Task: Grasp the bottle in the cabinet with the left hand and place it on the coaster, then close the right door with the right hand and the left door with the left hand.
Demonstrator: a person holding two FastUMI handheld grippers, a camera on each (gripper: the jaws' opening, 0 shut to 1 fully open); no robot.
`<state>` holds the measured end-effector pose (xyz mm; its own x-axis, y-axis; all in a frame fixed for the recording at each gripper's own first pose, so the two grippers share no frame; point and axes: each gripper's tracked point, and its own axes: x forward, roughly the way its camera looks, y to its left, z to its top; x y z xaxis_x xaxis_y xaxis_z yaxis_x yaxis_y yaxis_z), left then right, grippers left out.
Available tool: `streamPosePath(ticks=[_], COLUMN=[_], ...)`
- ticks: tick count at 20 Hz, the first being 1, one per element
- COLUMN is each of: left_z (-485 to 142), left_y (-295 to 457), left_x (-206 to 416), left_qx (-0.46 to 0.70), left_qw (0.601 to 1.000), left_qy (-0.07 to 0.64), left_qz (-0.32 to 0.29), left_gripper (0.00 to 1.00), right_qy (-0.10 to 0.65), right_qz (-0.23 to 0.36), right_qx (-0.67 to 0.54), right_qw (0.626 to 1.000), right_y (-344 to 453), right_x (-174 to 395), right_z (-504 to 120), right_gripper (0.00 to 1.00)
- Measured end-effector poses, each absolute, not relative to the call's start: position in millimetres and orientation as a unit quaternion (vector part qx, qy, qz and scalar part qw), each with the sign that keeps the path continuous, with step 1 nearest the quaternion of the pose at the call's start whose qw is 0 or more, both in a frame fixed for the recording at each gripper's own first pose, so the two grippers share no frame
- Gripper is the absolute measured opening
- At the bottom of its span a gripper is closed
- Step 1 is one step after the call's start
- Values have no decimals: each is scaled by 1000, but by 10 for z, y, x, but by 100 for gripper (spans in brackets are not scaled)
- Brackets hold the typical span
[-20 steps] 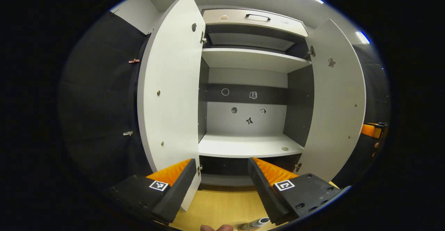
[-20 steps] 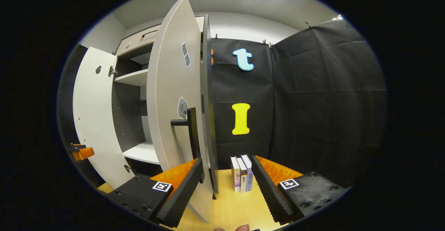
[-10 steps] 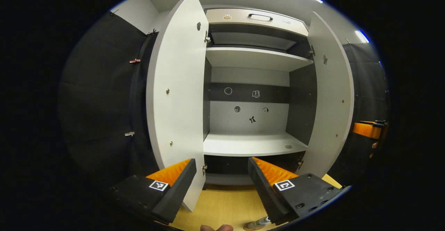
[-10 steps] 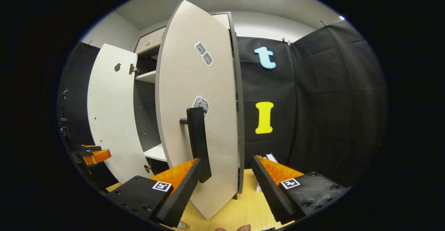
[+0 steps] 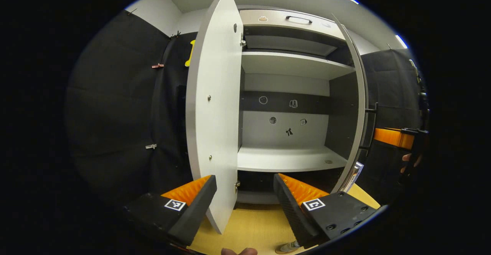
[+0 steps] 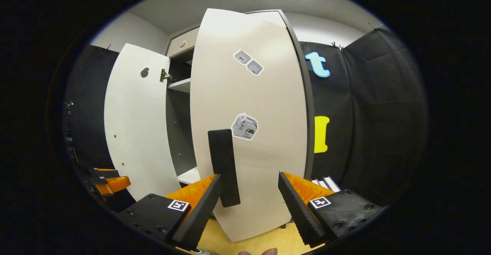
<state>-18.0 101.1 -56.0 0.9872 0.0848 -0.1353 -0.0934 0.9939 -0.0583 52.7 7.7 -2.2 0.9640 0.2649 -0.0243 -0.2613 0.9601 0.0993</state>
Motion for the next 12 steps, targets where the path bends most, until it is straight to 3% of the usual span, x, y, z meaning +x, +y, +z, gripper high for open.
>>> streamPosePath(ticks=[12], left_z=[-588], left_y=[1089], left_x=[-99], left_qx=[-32], left_qw=[996], left_qy=[65], left_qz=[50], left_gripper=[94], right_qy=[15], right_qz=[148], right_qx=[40], right_qw=[988], right_y=[543], right_x=[1046], right_z=[-57], right_gripper=[98])
